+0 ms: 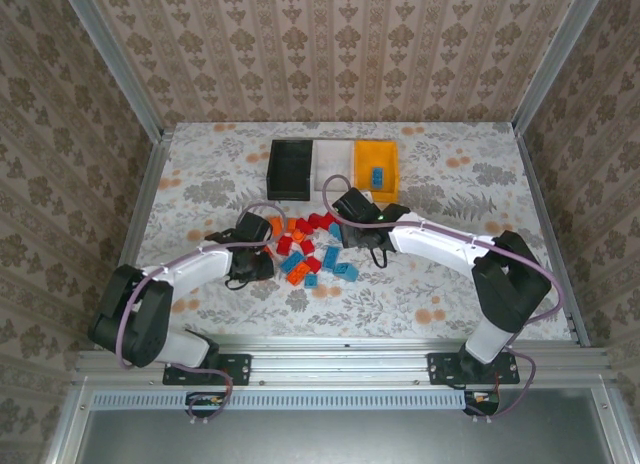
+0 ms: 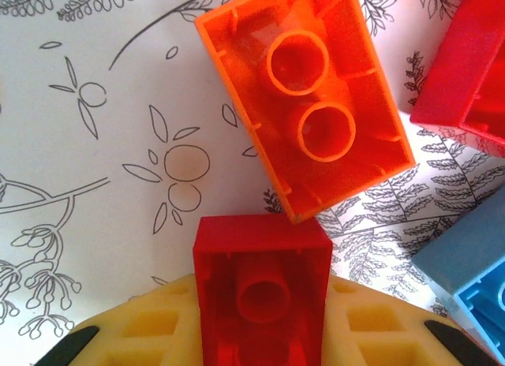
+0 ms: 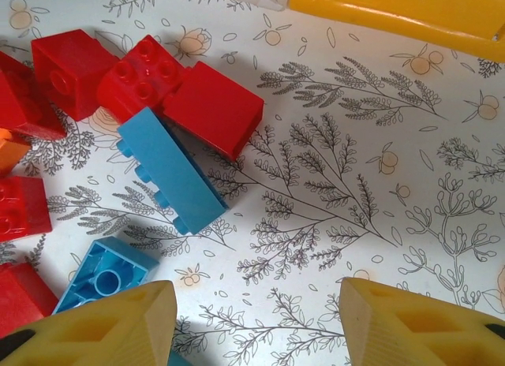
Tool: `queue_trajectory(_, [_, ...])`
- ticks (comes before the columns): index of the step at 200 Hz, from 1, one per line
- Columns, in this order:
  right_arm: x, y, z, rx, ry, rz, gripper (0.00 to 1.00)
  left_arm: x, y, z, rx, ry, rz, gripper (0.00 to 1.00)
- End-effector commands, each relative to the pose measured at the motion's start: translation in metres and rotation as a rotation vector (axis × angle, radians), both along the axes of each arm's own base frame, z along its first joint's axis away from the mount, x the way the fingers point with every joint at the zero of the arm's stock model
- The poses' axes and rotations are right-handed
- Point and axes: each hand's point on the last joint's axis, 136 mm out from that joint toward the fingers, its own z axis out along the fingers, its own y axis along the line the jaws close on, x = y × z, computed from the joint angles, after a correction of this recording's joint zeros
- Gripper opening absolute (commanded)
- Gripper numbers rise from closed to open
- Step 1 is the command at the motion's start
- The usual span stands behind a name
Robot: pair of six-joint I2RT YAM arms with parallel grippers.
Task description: Sort the legos into containers by color
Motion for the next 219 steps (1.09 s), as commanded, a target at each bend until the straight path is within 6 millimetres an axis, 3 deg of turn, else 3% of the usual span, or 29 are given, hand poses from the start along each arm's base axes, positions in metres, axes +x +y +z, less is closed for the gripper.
queue_trajectory(1, [0.002,-0.004,0.014,0.013,-0.041,0.000,0.58,-0.001,-0.007,0.030,-0.028,-0.051,-0.022,0.16])
queue_trajectory(25, [0.006,-0.007,0.015,0.024,-0.059,-0.017,0.58,0.001,-0.018,0.062,-0.079,-0.123,-0.039,0.17])
queue_trajectory(48, [0.009,-0.006,0.015,0.043,-0.067,-0.030,0.58,0.016,-0.024,0.097,-0.080,-0.189,-0.068,0.17])
queue_trajectory(87, [0.003,-0.015,0.016,0.054,-0.076,-0.046,0.58,0.062,-0.040,0.146,-0.065,-0.283,-0.108,0.18])
queue_trajectory(117, [-0.004,-0.029,0.014,0.056,-0.076,-0.070,0.58,0.102,-0.058,0.171,-0.106,-0.326,-0.128,0.18])
queue_trajectory(166, [-0.009,-0.055,0.014,0.074,-0.083,-0.123,0.58,0.157,-0.100,0.190,-0.210,-0.346,-0.206,0.18])
queue_trajectory(213, [-0.009,-0.066,0.016,0.109,-0.081,-0.158,0.58,0.202,-0.119,0.180,-0.234,-0.331,-0.228,0.17])
queue_trajectory(219, [-0.010,-0.067,0.015,0.114,-0.082,-0.162,0.58,0.212,-0.110,0.178,-0.239,-0.327,-0.206,0.17])
